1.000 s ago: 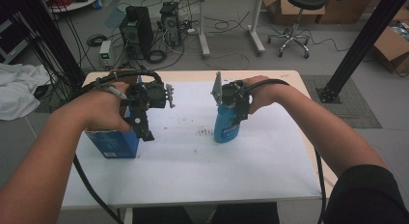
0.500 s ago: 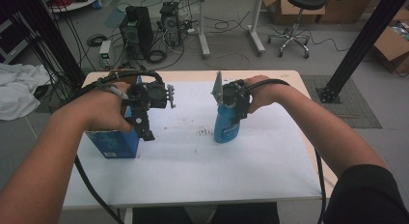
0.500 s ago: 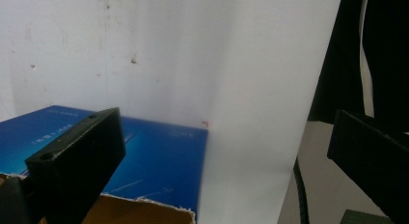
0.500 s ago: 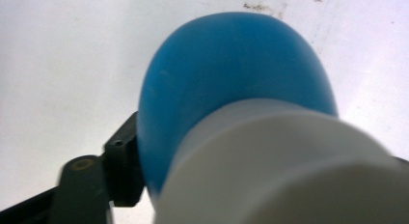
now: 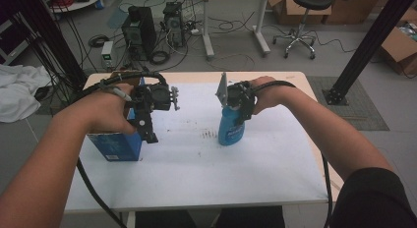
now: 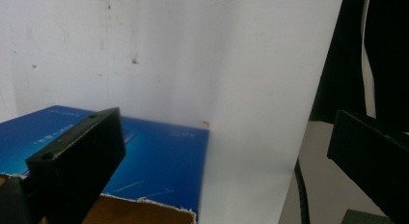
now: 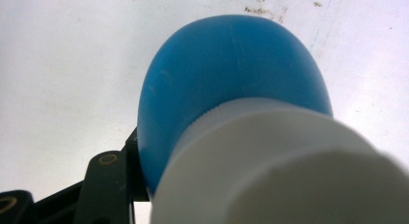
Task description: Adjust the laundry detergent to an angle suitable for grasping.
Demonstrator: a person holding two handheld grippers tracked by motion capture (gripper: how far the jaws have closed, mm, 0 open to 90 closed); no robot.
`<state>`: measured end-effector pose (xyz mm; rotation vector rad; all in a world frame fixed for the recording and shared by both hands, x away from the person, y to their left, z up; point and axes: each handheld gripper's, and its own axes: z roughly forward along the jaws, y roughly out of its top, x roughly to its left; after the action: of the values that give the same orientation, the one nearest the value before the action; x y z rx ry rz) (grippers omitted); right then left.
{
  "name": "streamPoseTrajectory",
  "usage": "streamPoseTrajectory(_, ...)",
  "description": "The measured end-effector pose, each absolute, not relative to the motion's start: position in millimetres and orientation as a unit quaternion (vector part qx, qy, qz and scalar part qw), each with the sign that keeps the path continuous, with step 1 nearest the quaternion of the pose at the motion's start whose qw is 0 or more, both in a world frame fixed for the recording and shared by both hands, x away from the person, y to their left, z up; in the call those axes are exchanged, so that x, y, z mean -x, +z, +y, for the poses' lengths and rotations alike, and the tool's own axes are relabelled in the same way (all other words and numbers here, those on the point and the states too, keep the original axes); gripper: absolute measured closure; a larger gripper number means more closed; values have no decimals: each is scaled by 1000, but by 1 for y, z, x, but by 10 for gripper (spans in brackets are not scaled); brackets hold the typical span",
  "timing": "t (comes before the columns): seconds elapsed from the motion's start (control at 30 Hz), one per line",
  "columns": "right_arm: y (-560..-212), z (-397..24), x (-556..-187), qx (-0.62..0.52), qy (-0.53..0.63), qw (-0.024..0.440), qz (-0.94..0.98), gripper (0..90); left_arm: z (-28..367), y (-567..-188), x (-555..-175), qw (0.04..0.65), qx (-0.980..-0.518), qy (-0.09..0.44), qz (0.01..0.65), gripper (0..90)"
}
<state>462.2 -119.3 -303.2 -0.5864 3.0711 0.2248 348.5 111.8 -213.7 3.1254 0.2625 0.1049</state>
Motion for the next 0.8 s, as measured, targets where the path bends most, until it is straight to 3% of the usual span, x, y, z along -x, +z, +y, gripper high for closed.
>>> streamPoseTrajectory(0.8, -283, -126, -459, 171, 70, 7, 983, 409, 111, -208, -347, 2, -996, 39, 79, 3)
